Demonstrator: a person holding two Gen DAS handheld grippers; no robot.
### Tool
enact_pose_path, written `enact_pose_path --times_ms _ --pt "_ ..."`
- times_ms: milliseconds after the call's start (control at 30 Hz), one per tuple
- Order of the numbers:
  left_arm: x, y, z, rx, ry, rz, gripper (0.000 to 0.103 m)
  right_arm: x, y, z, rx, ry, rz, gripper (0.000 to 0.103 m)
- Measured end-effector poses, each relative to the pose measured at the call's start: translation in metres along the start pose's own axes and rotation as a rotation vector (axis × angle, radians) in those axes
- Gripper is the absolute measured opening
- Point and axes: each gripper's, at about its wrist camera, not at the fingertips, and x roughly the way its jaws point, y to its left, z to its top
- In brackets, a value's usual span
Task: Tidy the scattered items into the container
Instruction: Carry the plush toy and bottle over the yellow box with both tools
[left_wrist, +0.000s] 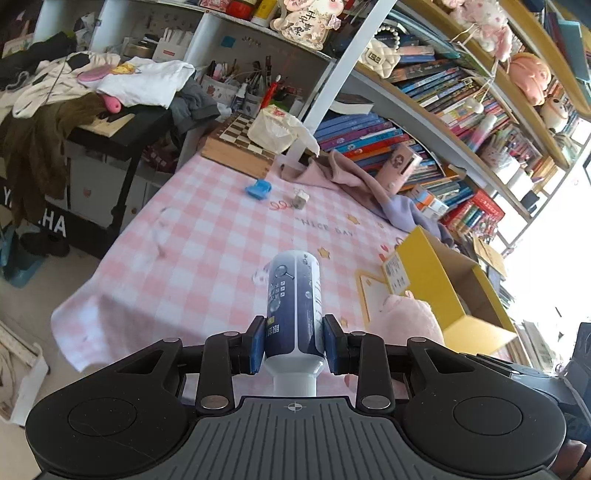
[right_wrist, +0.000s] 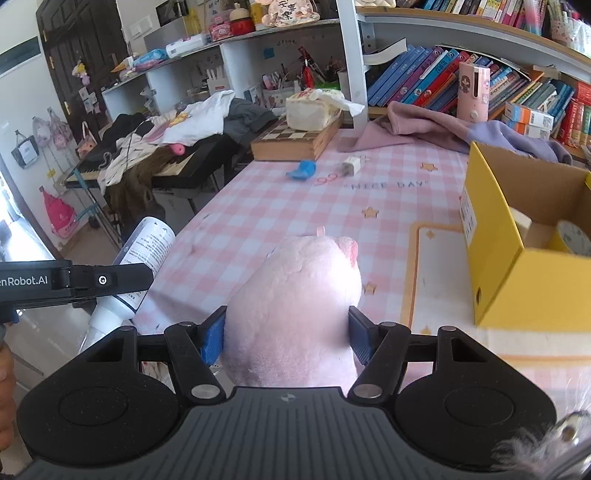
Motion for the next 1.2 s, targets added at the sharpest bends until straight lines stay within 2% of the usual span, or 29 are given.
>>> enact_pose_path --times_ms 333,733,1200 --pt "-0.025 -0.007 -0.027 -0.005 0.003 -0.054 0.031 -0.041 0.008 -0.034 0.008 -0.007 -0.04 0.063" --pt "-0.017 -0.039 -0.049 0.067 0.086 -0.172 0.031 -0.084 -0.018 -0.07 0.126 -0.032 -0.15 0.063" --pt "0.0 -0.072 -0.063 0.142 0.191 -0.286 0.031 -0.114 -0.034 -0.099 0.236 -0.018 -0.264 0.063"
